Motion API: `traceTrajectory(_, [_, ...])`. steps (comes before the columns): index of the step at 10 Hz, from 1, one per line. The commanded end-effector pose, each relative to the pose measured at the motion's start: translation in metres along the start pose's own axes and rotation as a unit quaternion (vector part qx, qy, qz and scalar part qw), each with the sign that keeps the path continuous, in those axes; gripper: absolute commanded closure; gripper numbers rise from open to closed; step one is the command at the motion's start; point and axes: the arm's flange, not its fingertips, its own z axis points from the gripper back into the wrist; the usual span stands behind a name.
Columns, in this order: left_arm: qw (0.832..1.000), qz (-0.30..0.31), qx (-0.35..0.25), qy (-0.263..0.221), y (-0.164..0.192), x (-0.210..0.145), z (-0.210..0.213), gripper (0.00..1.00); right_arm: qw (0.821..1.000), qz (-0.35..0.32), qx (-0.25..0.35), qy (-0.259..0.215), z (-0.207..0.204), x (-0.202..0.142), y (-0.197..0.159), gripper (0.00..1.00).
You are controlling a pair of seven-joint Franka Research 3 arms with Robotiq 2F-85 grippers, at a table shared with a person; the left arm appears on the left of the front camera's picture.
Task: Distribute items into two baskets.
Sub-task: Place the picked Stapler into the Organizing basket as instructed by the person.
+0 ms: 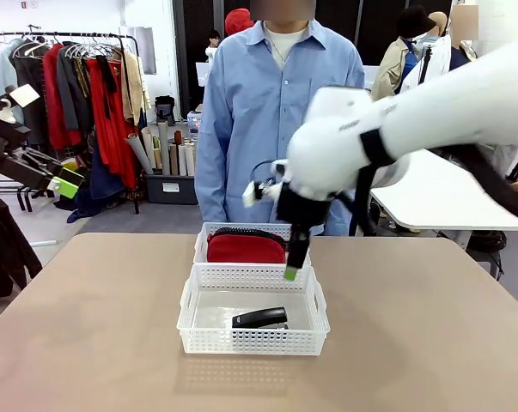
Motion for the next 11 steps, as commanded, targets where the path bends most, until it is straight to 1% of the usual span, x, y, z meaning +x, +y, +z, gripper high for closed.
traceTrajectory(1, [1.0, 0.001, -0.003, -0.001, -0.001, 0.001, 0.0, 0.0, 0.997, -0.048, 0.02, -0.053, 0.036, -0.059, -0.012, 0.0])
traceTrajectory(2, [1.0, 0.001, -0.003, -0.001, -0.001, 0.001, 0.0, 0.0, 0.993, -0.085, 0.025, -0.08, 0.057, -0.085, -0.024, 0.0])
traceTrajectory(3, [1.0, 0.001, -0.003, -0.001, -0.001, 0.001, 0.0, 0.0, 0.987, -0.126, 0.022, -0.095, 0.077, -0.111, -0.032, 0.0])
traceTrajectory(4, [1.0, 0.001, -0.003, -0.001, -0.001, 0.001, 0.0, 0.0, 0.979, -0.171, 0.032, -0.11, 0.094, -0.136, -0.037, 0.0])
traceTrajectory(5, [1.0, 0.001, -0.003, -0.001, -0.001, 0.001, 0.0, 0.0, 0.967, -0.215, 0.032, -0.135, 0.108, -0.165, -0.04, 0.0])
traceTrajectory(6, [1.0, 0.001, -0.003, -0.001, -0.001, 0.001, 0.0, 0.0, 0.955, -0.251, 0.026, -0.159, 0.118, -0.189, -0.041, 0.0])
traceTrajectory(7, [1.0, 0.001, -0.003, -0.001, -0.001, 0.001, 0.0, 0.0, 0.941, -0.281, 0.031, -0.186, 0.126, -0.212, -0.042, 0.0])
traceTrajectory(8, [1.0, 0.001, -0.003, -0.001, -0.001, 0.001, 0.0, 0.0, 0.932, -0.296, 0.03, -0.206, 0.133, -0.235, -0.041, 0.0])
traceTrajectory(9, [1.0, 0.001, -0.003, -0.001, -0.001, 0.001, 0.0, 0.0, 0.919, -0.314, 0.039, -0.237, 0.142, -0.26, -0.041, 0.0])
traceTrajectory(11, [1.0, 0.001, -0.003, -0.001, -0.001, 0.001, 0.0, 0.0, 0.896, -0.331, 0.052, -0.293, 0.152, -0.292, -0.035, 0.0])
